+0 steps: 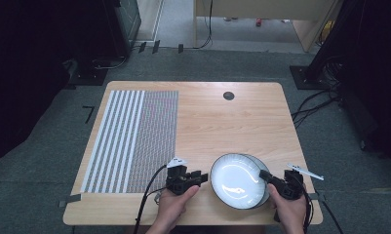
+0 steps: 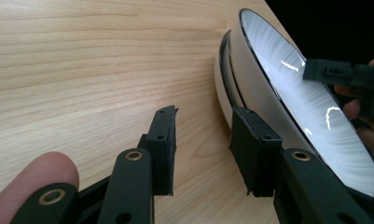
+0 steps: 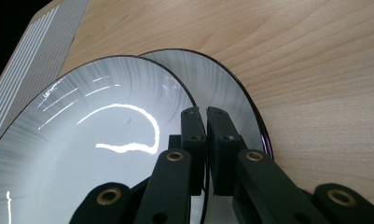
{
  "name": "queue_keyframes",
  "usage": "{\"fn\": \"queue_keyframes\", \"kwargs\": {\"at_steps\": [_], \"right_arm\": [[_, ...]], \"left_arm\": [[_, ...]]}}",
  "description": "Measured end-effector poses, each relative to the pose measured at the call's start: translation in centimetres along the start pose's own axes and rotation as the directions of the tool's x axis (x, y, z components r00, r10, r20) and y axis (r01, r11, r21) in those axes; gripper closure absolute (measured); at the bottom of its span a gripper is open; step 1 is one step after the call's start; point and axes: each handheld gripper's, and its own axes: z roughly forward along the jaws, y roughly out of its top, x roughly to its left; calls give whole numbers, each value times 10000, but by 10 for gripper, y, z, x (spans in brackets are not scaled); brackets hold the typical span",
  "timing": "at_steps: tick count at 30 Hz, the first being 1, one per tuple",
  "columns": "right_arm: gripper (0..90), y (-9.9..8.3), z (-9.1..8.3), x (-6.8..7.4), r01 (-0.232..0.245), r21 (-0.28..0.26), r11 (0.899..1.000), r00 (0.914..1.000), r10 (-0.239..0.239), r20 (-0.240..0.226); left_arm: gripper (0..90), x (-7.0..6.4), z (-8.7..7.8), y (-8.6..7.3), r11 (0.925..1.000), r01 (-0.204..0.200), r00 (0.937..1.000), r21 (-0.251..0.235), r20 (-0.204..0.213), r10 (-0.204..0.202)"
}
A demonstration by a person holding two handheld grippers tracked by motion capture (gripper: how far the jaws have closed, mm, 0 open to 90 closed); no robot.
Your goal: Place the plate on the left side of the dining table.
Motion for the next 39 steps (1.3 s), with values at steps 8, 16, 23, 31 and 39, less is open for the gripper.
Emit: {"fn": "queue_keyframes", "kwargs": {"at_steps": [8, 16, 23, 31, 39], "right_arm": [[863, 1, 0, 0, -7, 46, 10000, 10000, 7, -29], [862, 1, 0, 0, 10, 46, 10000, 10000, -10, -2], [860, 0, 0, 2, 144, 23, 9999, 9998, -145, 148], [856, 0, -1, 2, 168, 46, 9998, 9997, -168, 176], [816, 2, -4, -1, 27, 139, 9999, 10000, -27, 29]], "left_arm": [[584, -2, -14, 5, 9991, 269, 9983, -313, 531, -252], [566, -28, -9, 9, 9998, -172, 9954, 34, 942, 168], [576, -39, 0, 8, 9984, -414, 9956, 391, 858, 379], [624, -40, 11, 5, 9958, -438, 9983, 809, 409, 406], [660, -40, 15, 7, 9971, -201, 9994, 732, 293, 180]]}}
